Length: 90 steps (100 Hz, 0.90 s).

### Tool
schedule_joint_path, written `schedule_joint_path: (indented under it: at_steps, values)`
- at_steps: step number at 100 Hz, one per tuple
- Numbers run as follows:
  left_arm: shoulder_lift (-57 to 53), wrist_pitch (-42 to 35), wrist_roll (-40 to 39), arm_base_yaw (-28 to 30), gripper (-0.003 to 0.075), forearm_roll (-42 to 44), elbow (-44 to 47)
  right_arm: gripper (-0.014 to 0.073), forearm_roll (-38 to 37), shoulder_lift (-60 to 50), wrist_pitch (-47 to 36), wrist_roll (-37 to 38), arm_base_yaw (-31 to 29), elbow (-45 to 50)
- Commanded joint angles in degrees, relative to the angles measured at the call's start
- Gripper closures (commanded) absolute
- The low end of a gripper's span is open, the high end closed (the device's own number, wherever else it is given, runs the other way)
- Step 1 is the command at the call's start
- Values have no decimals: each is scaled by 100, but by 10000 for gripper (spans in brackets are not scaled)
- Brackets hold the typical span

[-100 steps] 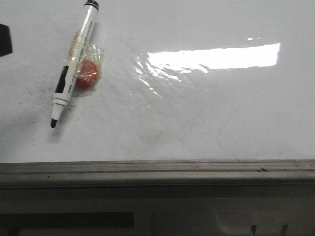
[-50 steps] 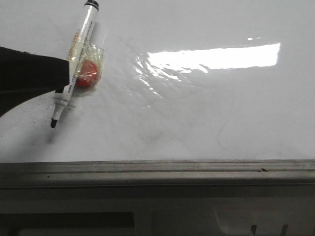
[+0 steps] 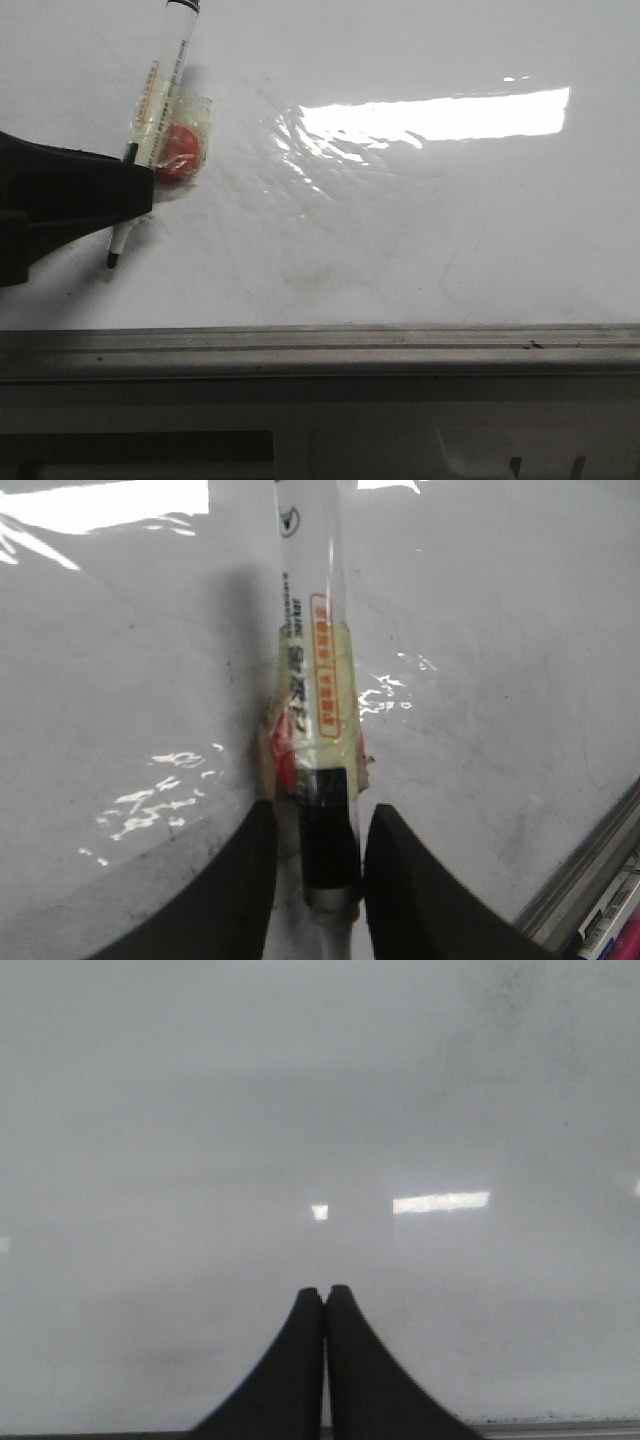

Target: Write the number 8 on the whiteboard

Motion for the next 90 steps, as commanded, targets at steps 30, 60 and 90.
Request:
schedule_joint_path:
  at_steps: [30,60,90]
  values:
    - [114,-260,-46,-23,597,-105,-139,657,-17,95,-414,-24,3,-222]
    - [44,-247,-46,-23,741,181,-154,657,-98,223,83,-150,886,-484]
    - [-704,548,-46,-23,741,1386,-190,655,-32,975,336,-521,2885,-1276]
